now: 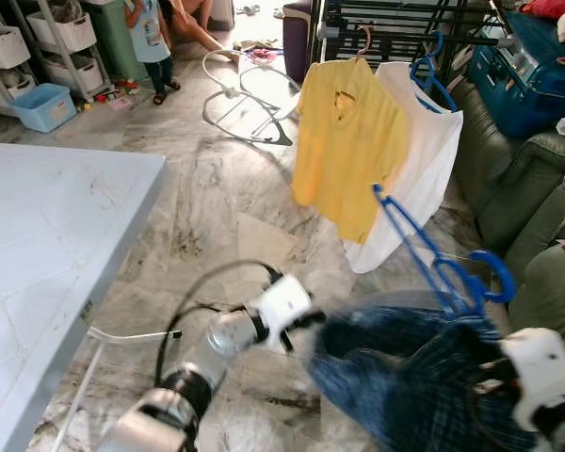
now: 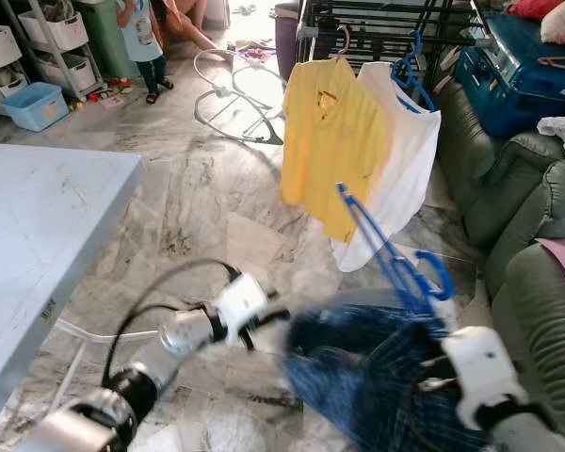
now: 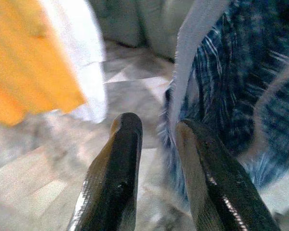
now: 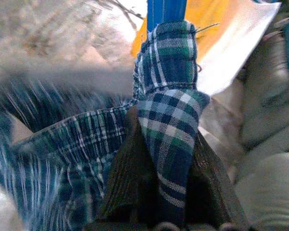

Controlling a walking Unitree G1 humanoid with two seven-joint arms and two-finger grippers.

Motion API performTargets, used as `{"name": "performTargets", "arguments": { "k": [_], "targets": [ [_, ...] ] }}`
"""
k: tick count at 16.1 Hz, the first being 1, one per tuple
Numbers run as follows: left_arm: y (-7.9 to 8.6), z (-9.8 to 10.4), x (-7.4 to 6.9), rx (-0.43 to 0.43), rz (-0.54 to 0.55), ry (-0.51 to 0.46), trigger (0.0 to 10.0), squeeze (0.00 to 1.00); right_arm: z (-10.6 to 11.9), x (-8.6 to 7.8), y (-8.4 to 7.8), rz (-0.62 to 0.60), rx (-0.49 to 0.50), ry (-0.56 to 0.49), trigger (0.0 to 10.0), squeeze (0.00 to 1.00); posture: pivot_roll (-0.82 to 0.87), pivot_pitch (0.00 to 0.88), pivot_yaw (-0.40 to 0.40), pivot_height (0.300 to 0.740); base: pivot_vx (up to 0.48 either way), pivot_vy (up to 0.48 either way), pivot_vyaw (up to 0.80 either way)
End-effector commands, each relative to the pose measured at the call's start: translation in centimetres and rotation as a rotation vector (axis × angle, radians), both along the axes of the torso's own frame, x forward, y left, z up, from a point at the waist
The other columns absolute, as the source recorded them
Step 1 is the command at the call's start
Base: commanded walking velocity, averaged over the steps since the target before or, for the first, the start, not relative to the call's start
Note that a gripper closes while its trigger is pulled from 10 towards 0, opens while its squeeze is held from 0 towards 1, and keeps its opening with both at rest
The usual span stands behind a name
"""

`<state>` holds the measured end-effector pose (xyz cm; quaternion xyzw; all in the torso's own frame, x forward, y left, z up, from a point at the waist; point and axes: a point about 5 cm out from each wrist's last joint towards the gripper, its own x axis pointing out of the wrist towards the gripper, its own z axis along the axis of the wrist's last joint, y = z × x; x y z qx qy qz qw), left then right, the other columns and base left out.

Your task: Hang hanger

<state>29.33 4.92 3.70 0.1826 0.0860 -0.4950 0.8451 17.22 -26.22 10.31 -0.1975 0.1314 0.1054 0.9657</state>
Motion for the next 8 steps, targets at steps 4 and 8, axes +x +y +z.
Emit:
{"name": "performTargets", "arguments": {
  "k": [4,8],
  "targets": [
    [0.2,1.2,-0.3,0.050,-0.137,-0.217,10.0,1.00,-0.4,-2.3,-0.8,0.144,-0.024,0.144,10.0,0.00,-0.03,0.070,0.012,0.740,0.000,0.000,0.00],
    [0.5,2.0,0.0,0.105,-0.184,-0.369,10.0,1.00,-0.6,-3.7,-1.6,0.283,-0.052,0.319,10.0,0.00,-0.04,0.072,0.013,0.740,0.000,0.000,0.00]
  ]
}}
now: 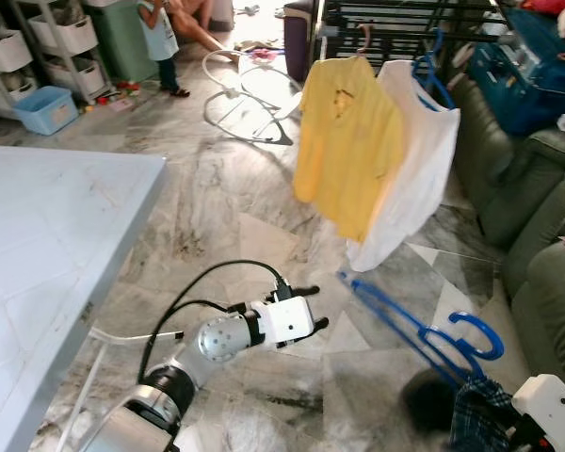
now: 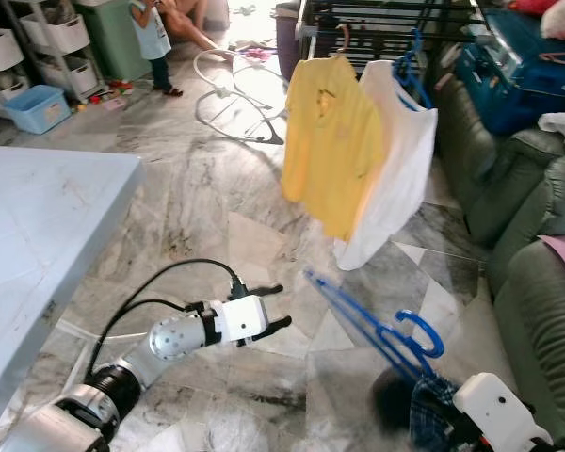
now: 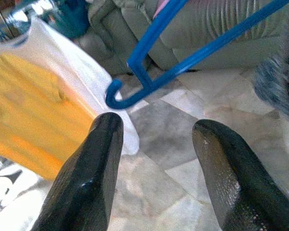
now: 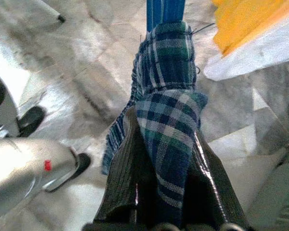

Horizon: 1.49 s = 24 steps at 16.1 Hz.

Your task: Hang hanger

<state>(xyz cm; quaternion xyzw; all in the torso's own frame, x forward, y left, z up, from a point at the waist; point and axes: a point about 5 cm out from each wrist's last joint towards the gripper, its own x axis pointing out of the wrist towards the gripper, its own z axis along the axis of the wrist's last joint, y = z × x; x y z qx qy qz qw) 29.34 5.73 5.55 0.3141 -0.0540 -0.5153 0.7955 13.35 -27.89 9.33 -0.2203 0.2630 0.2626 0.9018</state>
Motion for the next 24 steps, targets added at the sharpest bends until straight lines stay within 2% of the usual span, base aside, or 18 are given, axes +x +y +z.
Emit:
{"name": "performTargets", "arguments": {
  "k": [1,3,5,7,8,12,14,16,17,18,19,22,23,24],
  "targets": [
    [-0.4,0.3,-0.2,0.017,-0.047,-0.048,10.0,1.00,0.5,0.4,-0.1,0.028,-0.005,-0.002,10.0,0.00,-0.04,0.071,0.013,0.740,0.000,0.000,0.00],
    [-0.7,0.1,-0.7,0.041,-0.100,-0.089,10.0,1.00,0.3,1.4,0.0,0.073,-0.006,0.019,10.0,0.00,-0.04,0.070,0.007,0.740,0.000,0.000,0.00],
    [-0.9,-0.1,-1.3,0.080,-0.183,-0.134,10.0,1.00,-0.2,3.0,0.9,0.165,-0.025,0.041,10.0,0.00,-0.03,0.072,-0.002,0.740,0.000,0.000,0.00],
    [-0.9,0.0,-1.1,0.104,-0.187,-0.159,10.0,1.00,-0.4,3.8,1.6,0.236,-0.047,0.061,10.0,0.00,-0.03,0.072,-0.005,0.740,0.000,0.000,0.00],
    [-0.8,0.2,-0.6,0.115,-0.168,-0.181,10.0,1.00,-0.5,4.5,2.3,0.314,-0.074,0.083,10.0,0.00,-0.03,0.071,-0.008,0.740,0.000,0.000,0.00],
    [-0.6,0.3,-0.4,0.115,-0.146,-0.204,10.0,1.00,-0.6,5.1,2.5,0.413,-0.132,0.118,10.0,0.00,-0.02,0.068,-0.014,0.740,0.000,0.000,0.00],
    [-0.6,-0.6,-1.2,0.143,-0.183,-0.146,10.0,1.00,-0.5,5.4,2.4,0.434,-0.168,0.108,10.0,0.00,-0.02,0.069,-0.016,0.740,0.000,0.000,0.00],
    [-0.5,-2.0,-2.3,0.206,-0.277,-0.016,10.0,1.00,-0.3,5.7,2.2,0.439,-0.198,0.087,10.0,0.00,-0.02,0.069,-0.014,0.740,0.000,0.000,0.00],
    [-0.5,-2.1,-2.6,0.213,-0.305,0.003,9.5,0.96,-0.2,5.7,2.0,0.444,-0.210,0.085,10.0,0.00,-0.03,0.069,-0.014,0.740,0.000,0.000,0.00],
    [-0.6,-2.2,-2.7,0.215,-0.325,0.032,0.0,0.20,-0.2,5.7,2.0,0.450,-0.220,0.079,10.0,0.00,-0.03,0.069,-0.012,0.740,0.000,0.000,0.00],
    [-0.6,-2.2,-2.8,0.220,-0.346,0.067,0.0,0.00,-0.2,5.7,1.8,0.454,-0.238,0.070,10.0,0.00,-0.03,0.070,-0.011,0.740,0.000,0.000,0.00],
    [-1.1,-1.7,-2.2,0.232,-0.345,0.070,0.0,0.00,-0.3,5.5,2.1,0.473,-0.243,0.071,10.0,0.00,-0.04,0.071,-0.003,0.740,0.000,0.000,0.00],
    [-1.4,-1.4,-1.8,0.229,-0.322,0.041,7.3,0.00,-0.4,5.2,2.4,0.492,-0.238,0.079,10.0,0.00,-0.04,0.071,-0.002,0.740,0.000,0.000,0.00],
    [-1.8,-1.2,-1.6,0.219,-0.304,0.041,10.0,0.00,-0.4,5.0,2.7,0.508,-0.233,0.084,10.0,0.00,-0.04,0.071,-0.002,0.740,0.000,0.000,0.00]
  ]
}}
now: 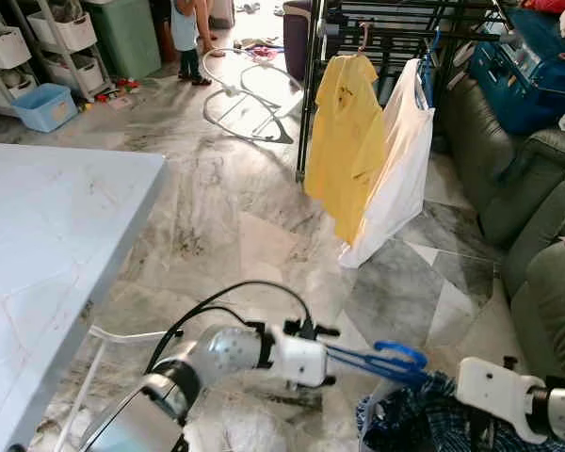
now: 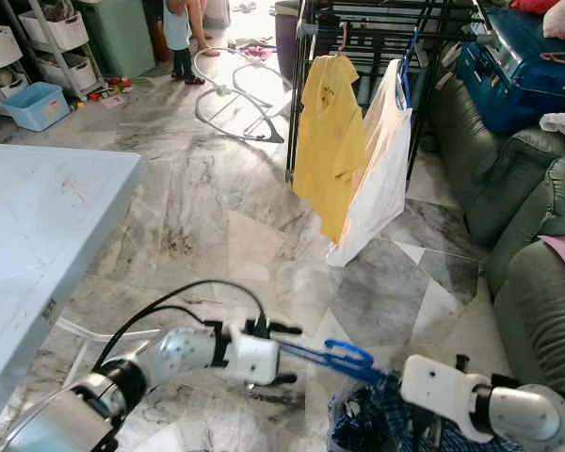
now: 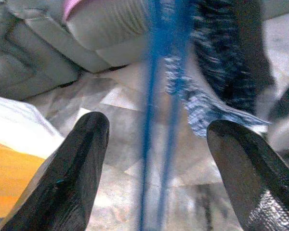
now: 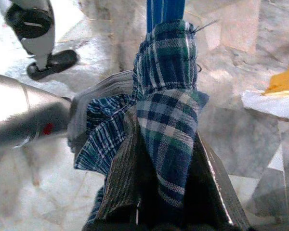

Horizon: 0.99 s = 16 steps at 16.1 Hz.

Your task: Hang hanger

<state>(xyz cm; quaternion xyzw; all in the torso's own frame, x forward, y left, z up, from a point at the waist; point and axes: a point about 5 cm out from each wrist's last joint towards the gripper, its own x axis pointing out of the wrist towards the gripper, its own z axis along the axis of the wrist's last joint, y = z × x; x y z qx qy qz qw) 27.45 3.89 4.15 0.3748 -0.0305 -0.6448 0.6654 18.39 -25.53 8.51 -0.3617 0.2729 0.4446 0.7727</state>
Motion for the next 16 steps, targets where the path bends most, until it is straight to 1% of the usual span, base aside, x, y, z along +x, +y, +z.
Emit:
{"name": "performTargets", "arguments": {
  "k": [1,2,3,4,5,7,11,14,16],
  "targets": [
    [0.0,0.2,0.4,-0.004,0.026,0.005,10.0,0.00,0.4,-0.1,0.3,0.038,-0.005,-0.006,10.0,0.00,-0.04,0.071,-0.003,0.740,0.000,0.000,0.00],
    [-0.2,0.1,0.3,0.000,0.028,0.026,10.0,0.00,0.4,-0.2,0.4,0.049,-0.004,-0.007,10.0,0.00,-0.04,0.070,-0.004,0.740,0.000,0.000,0.00],
    [-0.3,0.0,0.2,0.008,0.015,0.022,10.0,0.00,0.5,-0.1,0.5,0.055,-0.001,-0.012,10.0,0.00,-0.04,0.070,-0.005,0.740,0.000,0.000,0.00],
    [-0.4,0.0,0.2,0.014,0.016,0.025,8.3,0.00,0.7,0.0,0.7,0.059,0.005,-0.020,10.0,0.00,-0.04,0.071,-0.006,0.740,0.000,0.000,0.00],
    [-0.4,-0.1,0.2,0.024,0.015,0.029,0.0,0.00,0.8,0.2,0.7,0.055,0.004,-0.032,10.0,0.00,-0.05,0.070,-0.006,0.740,0.000,0.000,0.00],
    [-0.2,-0.1,0.3,0.037,0.017,0.043,0.0,0.00,0.8,0.4,0.4,0.048,-0.011,-0.049,10.0,0.00,-0.04,0.069,-0.006,0.740,0.000,0.000,0.00],
    [-0.2,-0.1,0.4,0.042,0.010,0.064,0.0,0.00,0.5,0.5,0.2,0.052,-0.036,-0.062,10.0,0.00,-0.04,0.068,-0.005,0.740,0.000,0.000,0.00],
    [-0.8,0.5,0.8,0.023,0.020,0.057,0.0,0.00,-0.2,0.6,0.3,0.058,-0.054,-0.077,10.0,0.00,-0.03,0.067,-0.008,0.740,0.000,0.000,0.00],
    [-1.0,0.6,0.8,0.021,0.024,0.058,0.0,0.00,-0.2,0.7,0.5,0.055,-0.041,-0.081,10.0,0.00,-0.03,0.067,-0.009,0.740,0.000,0.000,0.00]
  ]
}}
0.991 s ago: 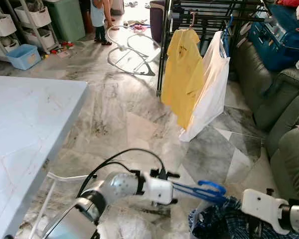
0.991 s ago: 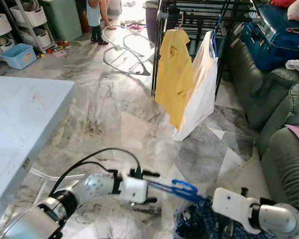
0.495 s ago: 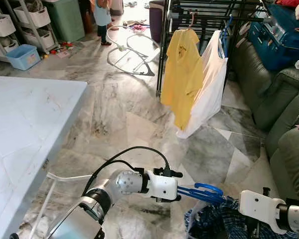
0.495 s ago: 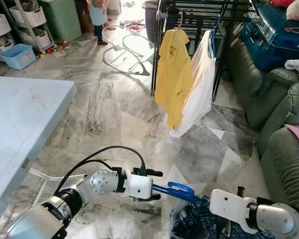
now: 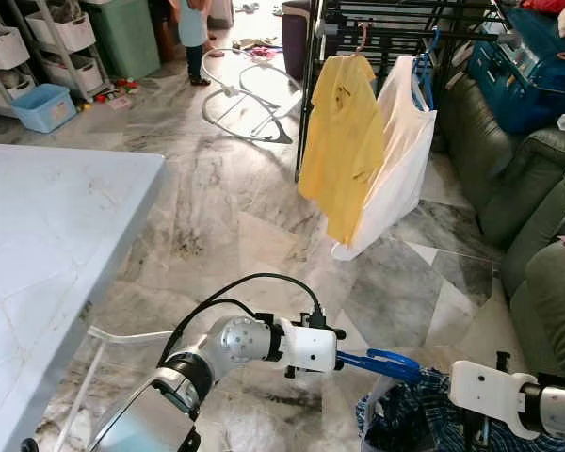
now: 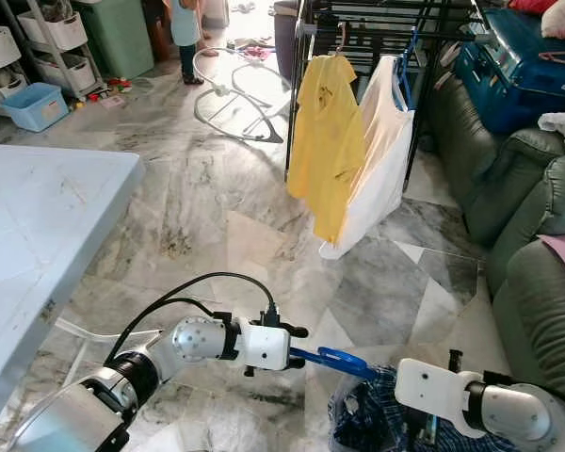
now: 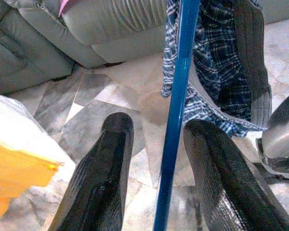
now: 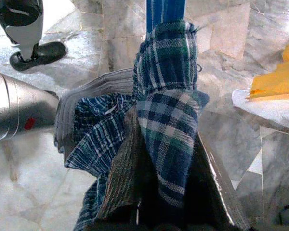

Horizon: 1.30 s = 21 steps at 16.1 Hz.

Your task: Hang hanger

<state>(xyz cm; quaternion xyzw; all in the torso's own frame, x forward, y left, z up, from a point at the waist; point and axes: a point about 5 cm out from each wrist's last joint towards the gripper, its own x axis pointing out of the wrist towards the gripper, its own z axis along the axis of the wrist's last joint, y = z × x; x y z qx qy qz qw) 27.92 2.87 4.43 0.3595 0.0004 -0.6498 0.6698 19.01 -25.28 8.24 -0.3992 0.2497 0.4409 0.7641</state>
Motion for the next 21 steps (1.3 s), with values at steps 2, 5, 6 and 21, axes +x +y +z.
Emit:
{"name": "performTargets", "arguments": {
  "k": [2,5,6,21],
  "targets": [
    [-0.3,0.3,0.3,-0.002,0.007,-0.005,0.0,0.00,0.2,0.2,0.3,0.020,0.004,-0.019,10.0,0.00,-0.03,0.065,-0.010,0.740,0.000,0.000,0.00],
    [-0.6,0.1,0.0,0.010,-0.006,-0.003,0.0,0.00,0.5,0.4,0.3,0.022,0.004,-0.035,10.0,0.00,-0.04,0.063,-0.012,0.740,0.000,0.000,0.00],
    [-0.7,0.1,0.0,0.010,-0.006,-0.002,0.0,0.00,0.5,0.4,0.3,0.022,0.005,-0.036,10.0,0.00,-0.04,0.063,-0.012,0.740,0.000,0.000,0.00],
    [-0.7,-0.8,-0.6,-0.087,0.100,0.120,0.0,0.00,1.1,0.7,-1.3,0.027,-0.037,-0.031,10.0,1.00,-0.05,0.060,-0.040,0.740,0.000,0.000,0.00]
  ]
}}
